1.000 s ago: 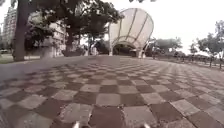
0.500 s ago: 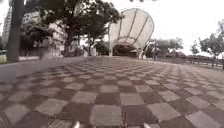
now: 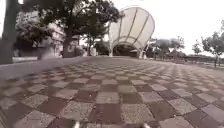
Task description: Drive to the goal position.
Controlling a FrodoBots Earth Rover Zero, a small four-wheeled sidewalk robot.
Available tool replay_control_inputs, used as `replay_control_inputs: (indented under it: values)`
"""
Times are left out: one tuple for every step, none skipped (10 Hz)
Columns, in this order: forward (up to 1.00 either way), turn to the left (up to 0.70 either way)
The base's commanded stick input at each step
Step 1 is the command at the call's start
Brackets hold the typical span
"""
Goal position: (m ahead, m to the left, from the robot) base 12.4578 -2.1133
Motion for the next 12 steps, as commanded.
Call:
replay_control_inputs:
  values:
    - [0.70,0.00]
    - [0.70,0.00]
    - [0.70,0.00]
    - [0.70,0.00]
    - [0.70,0.00]
    - [0.70,0.00]
    - [0.70,0.00]
    - [0.70,0.00]
    - [0.70,0.00]
    - [0.70,0.00]
    - [0.70,0.00]
    - [0.70,0.00]
